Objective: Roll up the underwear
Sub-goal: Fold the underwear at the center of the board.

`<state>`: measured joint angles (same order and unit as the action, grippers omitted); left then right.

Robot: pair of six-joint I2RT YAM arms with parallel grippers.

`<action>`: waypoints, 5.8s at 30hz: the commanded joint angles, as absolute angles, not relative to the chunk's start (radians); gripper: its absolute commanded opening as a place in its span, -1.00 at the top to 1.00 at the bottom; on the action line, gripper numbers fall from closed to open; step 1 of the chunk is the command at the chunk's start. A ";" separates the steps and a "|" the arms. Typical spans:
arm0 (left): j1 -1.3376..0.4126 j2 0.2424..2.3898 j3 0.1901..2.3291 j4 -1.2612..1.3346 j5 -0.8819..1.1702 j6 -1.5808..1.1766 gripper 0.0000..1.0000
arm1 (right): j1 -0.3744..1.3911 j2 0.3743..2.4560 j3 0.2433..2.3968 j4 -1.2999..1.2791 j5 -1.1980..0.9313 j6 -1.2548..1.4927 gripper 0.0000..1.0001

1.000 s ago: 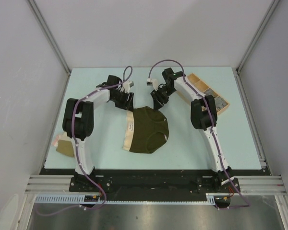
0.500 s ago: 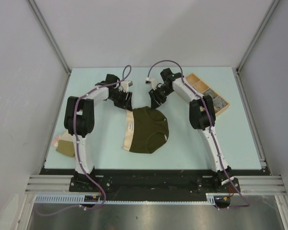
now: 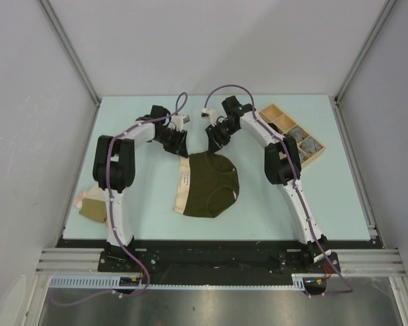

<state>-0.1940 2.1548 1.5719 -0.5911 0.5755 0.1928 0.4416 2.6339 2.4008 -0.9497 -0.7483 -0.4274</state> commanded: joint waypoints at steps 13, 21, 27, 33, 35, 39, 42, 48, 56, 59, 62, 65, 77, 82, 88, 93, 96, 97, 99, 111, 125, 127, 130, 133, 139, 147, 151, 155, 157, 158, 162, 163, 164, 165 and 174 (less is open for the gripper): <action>-0.183 2.166 1.615 -0.618 0.630 0.204 0.96 | 0.472 2.671 2.437 -0.980 -0.723 -0.480 0.61; -0.161 2.079 1.568 -0.517 0.669 0.144 0.99 | 0.430 2.625 2.448 -0.914 -0.756 -0.419 1.00; -0.149 2.034 1.542 -0.428 0.699 0.074 0.99 | 0.393 2.550 2.450 -0.835 -0.788 -0.358 1.00; -0.143 1.977 1.519 -0.354 0.733 0.019 0.99 | 0.377 2.479 2.453 -0.824 -0.822 -0.339 1.00; -0.143 1.960 1.514 -0.336 0.745 0.008 0.99 | 0.380 2.447 2.442 -0.828 -0.842 -0.337 1.00; -0.143 1.930 1.488 -0.336 0.739 0.006 0.99 | 0.397 2.370 2.359 -0.824 -0.870 -0.347 1.00; -0.143 1.892 1.447 -0.336 0.724 0.012 0.99 | 0.422 2.307 2.263 -0.839 -0.882 -0.370 1.00; -0.143 1.789 1.316 -0.301 0.690 0.011 0.99 | 0.498 2.189 2.047 -0.854 -0.836 -0.443 1.00; -0.143 1.632 1.148 -0.295 0.650 0.006 0.99 | 0.543 2.112 1.916 -0.830 -0.795 -0.446 1.00; -0.143 1.571 1.082 -0.287 0.641 0.006 0.99 | 0.560 2.083 1.879 -0.819 -0.781 -0.448 1.00; -0.143 1.522 1.020 -0.281 0.634 -0.029 0.99 | 0.571 2.066 1.850 -0.816 -0.775 -0.451 1.00; -0.143 1.479 0.977 -0.275 0.629 -0.048 0.99 | 0.572 2.051 1.835 -0.818 -0.781 -0.453 1.00; -0.153 1.399 0.948 -0.342 0.585 -0.017 0.99 | 0.603 2.011 1.795 -0.848 -0.805 -0.483 1.00; -0.155 1.419 0.983 -0.345 0.552 -0.003 0.99 | 0.594 2.017 1.816 -0.848 -0.795 -0.480 1.00; -0.187 1.477 1.090 -0.360 0.505 0.052 0.99 | 0.557 2.023 1.865 -0.851 -0.795 -0.471 1.00; -0.199 1.463 1.103 -0.400 0.502 0.084 0.99 | 0.540 2.013 1.852 -0.871 -0.811 -0.489 1.00; -0.207 1.430 1.080 -0.411 0.508 0.087 0.99 | 0.537 2.010 1.842 -0.882 -0.827 -0.495 1.00; -0.213 1.422 1.066 -0.413 0.508 0.090 0.99 | 0.537 2.008 1.842 -0.887 -0.833 -0.503 1.00; -0.219 1.398 1.055 -0.419 0.509 0.095 0.99 | 0.538 2.002 1.841 -0.903 -0.845 -0.512 1.00; -0.244 1.336 0.989 -0.430 0.491 0.115 0.99 | 0.574 1.976 1.766 -0.940 -0.856 -0.563 1.00; -0.285 1.270 0.882 -0.457 0.445 0.127 0.99 | 0.609 1.979 1.697 -0.951 -0.828 -0.592 1.00; -0.294 1.267 0.873 -0.460 0.440 0.136 0.99 | 0.609 1.983 1.689 -0.953 -0.827 -0.594 1.00; -0.310 1.270 0.871 -0.466 0.428 0.150 0.99 | 0.614 1.996 1.684 -0.960 -0.830 -0.598 1.00; -0.324 1.278 0.871 -0.472 0.422 0.166 0.99 | 0.617 2.005 1.677 -0.962 -0.828 -0.601 1.00; -0.351 1.284 0.864 -0.492 0.396 0.205 0.99 | 0.630 2.023 1.661 -0.973 -0.828 -0.609 1.00; -0.399 1.261 0.819 -0.471 0.350 0.259 0.94 | 0.635 2.051 1.655 -0.980 -0.828 -0.612 1.00; -0.422 1.267 0.804 -0.468 0.316 0.278 0.92 | 0.635 2.069 1.651 -0.988 -0.812 -0.611 1.00; -0.445 1.279 0.798 -0.466 0.298 0.282 0.91 | 0.630 2.098 1.644 -0.986 -0.799 -0.603 1.00; -0.449 1.287 0.798 -0.466 0.290 0.281 0.88 | 0.630 2.111 1.646 -0.983 -0.799 -0.604 1.00; -0.454 1.292 0.796 -0.468 0.290 0.282 0.87 | 0.629 2.115 1.643 -0.983 -0.799 -0.604 1.00; -0.465 1.318 0.795 -0.476 0.301 0.282 0.79 | 0.627 2.138 1.641 -0.983 -0.801 -0.606 1.00; -0.466 1.322 0.793 -0.474 0.302 0.285 0.77 | 0.629 2.143 1.641 -0.983 -0.801 -0.604 1.00; -0.471 1.325 0.792 -0.477 0.301 0.285 0.74 | 0.629 2.144 1.641 -0.982 -0.802 -0.604 1.00; -0.471 1.330 0.790 -0.480 0.298 0.284 0.69 | 0.629 2.149 1.641 -0.982 -0.802 -0.604 0.99; -0.480 1.341 0.801 -0.506 0.299 0.276 0.39 | 0.630 2.186 1.644 -0.983 -0.805 -0.594 0.81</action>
<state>-0.4709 1.3476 0.7975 -0.4915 0.3069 0.2626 0.6308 2.1666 1.6428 -0.9730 -0.7986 -0.5980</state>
